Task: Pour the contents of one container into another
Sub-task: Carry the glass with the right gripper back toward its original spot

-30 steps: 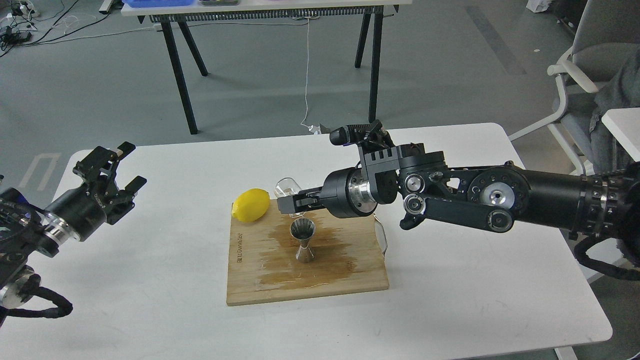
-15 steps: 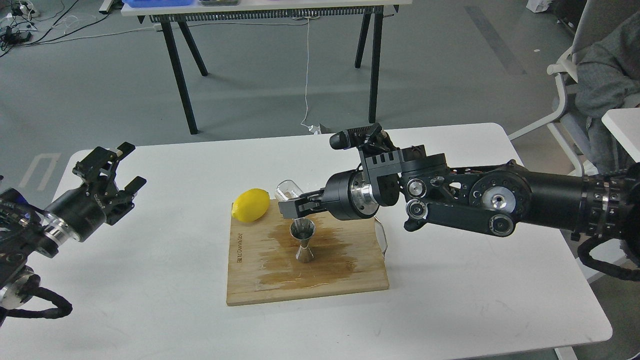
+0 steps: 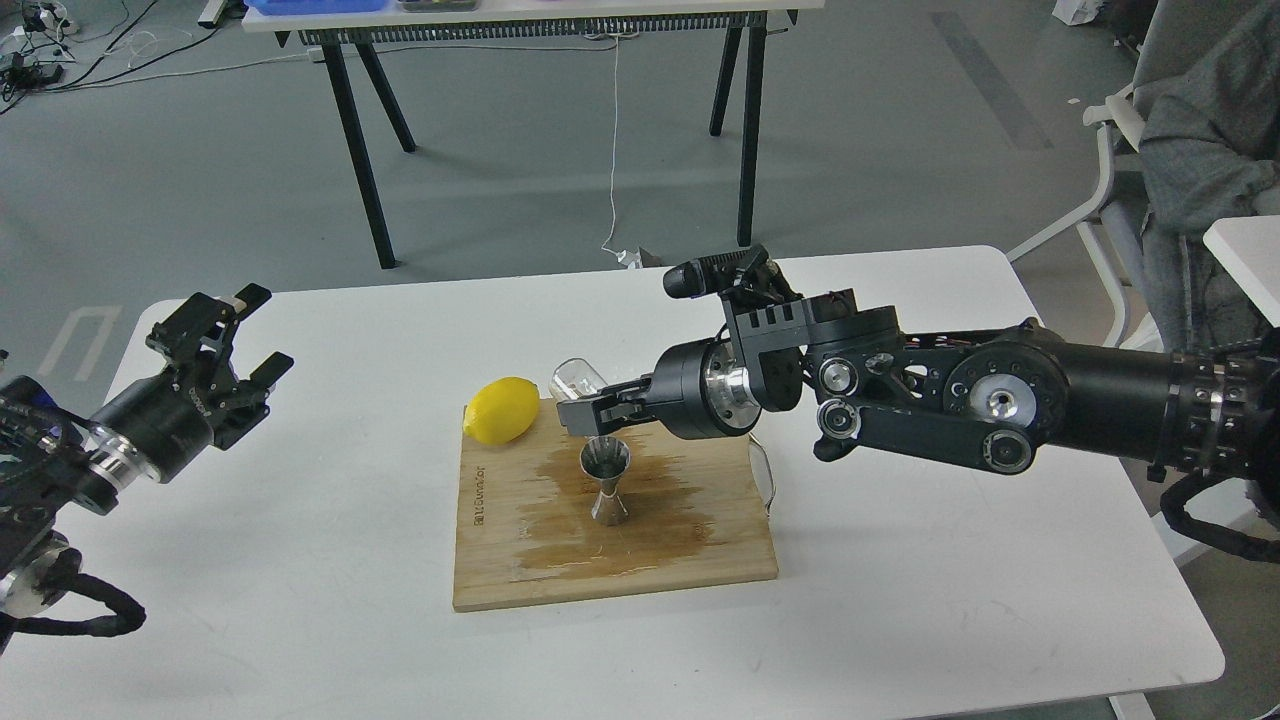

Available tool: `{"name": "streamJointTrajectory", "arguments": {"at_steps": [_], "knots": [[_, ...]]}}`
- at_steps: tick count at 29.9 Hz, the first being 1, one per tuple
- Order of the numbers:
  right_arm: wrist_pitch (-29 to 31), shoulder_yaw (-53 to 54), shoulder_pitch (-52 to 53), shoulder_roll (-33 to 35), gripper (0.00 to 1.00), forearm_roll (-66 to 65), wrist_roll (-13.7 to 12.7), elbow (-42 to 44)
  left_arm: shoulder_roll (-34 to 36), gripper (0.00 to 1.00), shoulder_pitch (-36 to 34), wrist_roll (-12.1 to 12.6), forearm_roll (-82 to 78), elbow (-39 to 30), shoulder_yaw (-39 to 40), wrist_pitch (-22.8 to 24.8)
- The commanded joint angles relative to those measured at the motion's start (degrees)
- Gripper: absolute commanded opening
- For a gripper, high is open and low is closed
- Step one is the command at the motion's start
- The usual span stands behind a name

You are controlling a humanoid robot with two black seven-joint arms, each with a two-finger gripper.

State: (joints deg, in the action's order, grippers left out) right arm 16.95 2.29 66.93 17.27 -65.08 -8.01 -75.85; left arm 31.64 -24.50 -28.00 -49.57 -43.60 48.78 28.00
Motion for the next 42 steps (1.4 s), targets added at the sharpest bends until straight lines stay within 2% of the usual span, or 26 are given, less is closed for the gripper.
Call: {"name": "streamJointTrajectory", "arguments": {"at_steps": [1, 6, 16, 24, 35, 42], "knots": [[-0.5, 0.2, -0.3, 0.0, 0.15, 0.5, 0.0, 0.1, 0.0, 0.99, 0.1, 0.0, 0.0, 0.0, 0.0, 0.0], [-1.4, 0.4, -1.3, -0.1, 0.14, 3.4, -0.2, 0.3, 0.0, 0.99, 0.0, 0.0, 0.0, 0.0, 0.0, 0.0], [-6.2, 8.0, -3.4, -0.7, 0.15, 21.7, -2.4, 0.9, 0.0, 0.99, 0.0, 0.0, 0.0, 0.0, 0.0, 0.0], [-10.6, 26.0, -9.4, -0.3, 0.15, 37.2, -5.6, 4.3, -0.1, 0.99, 0.0, 0.0, 0.0, 0.0, -0.4, 0.0], [-16.3, 58.3, -21.9, -0.2, 0.15, 56.5, -10.1, 18.3, -1.2, 0.99, -0.3, 0.0, 0.0, 0.0, -0.4, 0.0], [-21.6, 73.3, -31.1, -0.2, 0.14, 64.9, -11.2, 25.0, -2.1, 0.99, -0.5, 0.0, -0.1, 0.0, -0.4, 0.0]]}}
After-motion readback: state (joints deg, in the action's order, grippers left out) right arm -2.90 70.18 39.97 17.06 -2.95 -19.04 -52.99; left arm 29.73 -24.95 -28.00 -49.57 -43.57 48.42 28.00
